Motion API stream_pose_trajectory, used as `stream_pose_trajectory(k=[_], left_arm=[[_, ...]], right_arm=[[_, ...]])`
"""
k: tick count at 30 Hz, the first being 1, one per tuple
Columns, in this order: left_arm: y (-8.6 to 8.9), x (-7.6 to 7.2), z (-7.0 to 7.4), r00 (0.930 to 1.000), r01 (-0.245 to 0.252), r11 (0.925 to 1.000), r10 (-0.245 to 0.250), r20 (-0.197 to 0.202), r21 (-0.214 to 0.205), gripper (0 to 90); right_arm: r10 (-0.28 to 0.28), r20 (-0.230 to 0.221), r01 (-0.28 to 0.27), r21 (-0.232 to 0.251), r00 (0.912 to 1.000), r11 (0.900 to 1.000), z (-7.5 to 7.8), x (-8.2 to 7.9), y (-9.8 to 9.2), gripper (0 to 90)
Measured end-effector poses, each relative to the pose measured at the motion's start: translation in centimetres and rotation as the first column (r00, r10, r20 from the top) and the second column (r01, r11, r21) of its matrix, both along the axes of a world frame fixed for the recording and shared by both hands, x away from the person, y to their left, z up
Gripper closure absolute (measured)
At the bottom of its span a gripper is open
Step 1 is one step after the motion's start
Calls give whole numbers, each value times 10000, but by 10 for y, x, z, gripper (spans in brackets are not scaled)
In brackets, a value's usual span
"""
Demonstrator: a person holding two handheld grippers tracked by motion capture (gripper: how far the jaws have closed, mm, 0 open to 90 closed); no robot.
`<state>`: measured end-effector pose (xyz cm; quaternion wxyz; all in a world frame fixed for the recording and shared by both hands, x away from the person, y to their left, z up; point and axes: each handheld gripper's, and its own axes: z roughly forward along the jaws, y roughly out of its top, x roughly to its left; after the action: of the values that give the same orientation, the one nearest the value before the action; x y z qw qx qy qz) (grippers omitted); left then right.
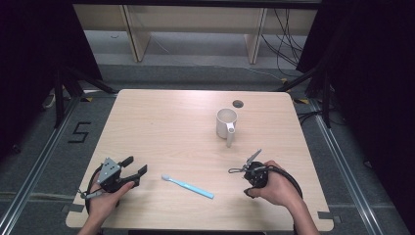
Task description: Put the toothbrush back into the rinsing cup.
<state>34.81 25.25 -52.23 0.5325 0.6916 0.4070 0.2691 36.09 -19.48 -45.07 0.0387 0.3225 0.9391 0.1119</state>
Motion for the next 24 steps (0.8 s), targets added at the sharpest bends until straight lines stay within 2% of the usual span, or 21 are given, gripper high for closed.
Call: stream_pose_trajectory(k=[5,6,7,10,11,13,15,16,18,19,20,24], left_arm=[[0,0,0,10000,5,10000,-5,8,-5,319],[0,0,0,10000,0,10000,0,4,-6,319],[0,0,0,10000,-3,10000,3,2,-8,319],[0,0,0,10000,-1,10000,1,7,-14,319],[0,0,0,10000,0,10000,0,13,-13,319],[0,0,0,10000,-7,10000,7,-3,-24,319],[0,0,0,10000,-1,10000,1,6,-13,319],[0,0,0,10000,1,10000,-1,6,-4,319],[0,0,0,10000,6,10000,-6,8,-6,319],[0,0,0,10000,9,10000,-9,13,1,319],[0,0,0,10000,7,10000,-7,14,-7,319],[-1,0,0,10000,6,10000,-6,5,-8,320]], right_arm=[[249,-118,-250,-124,9996,9996,0,1,8,581],[438,-81,-439,-139,9990,9989,-1,2,9,582],[319,-115,-321,-194,9994,9993,0,2,11,582],[659,-124,-662,-238,9977,9975,-2,4,14,582],[427,-221,-432,-269,9988,9987,-1,3,16,583],[657,-221,-662,-255,9976,9975,-2,4,19,583],[506,-295,-515,-295,9983,9982,-2,4,22,584],[704,-267,-712,-300,9972,9970,-2,5,23,584],[465,-338,-479,-407,9983,9980,-2,4,26,584],[904,-296,-912,-290,9955,9954,-2,6,26,585],[677,-309,-688,-364,9972,9970,-1,6,28,585],[816,-366,-829,-367,9960,9959,0,7,32,586]])
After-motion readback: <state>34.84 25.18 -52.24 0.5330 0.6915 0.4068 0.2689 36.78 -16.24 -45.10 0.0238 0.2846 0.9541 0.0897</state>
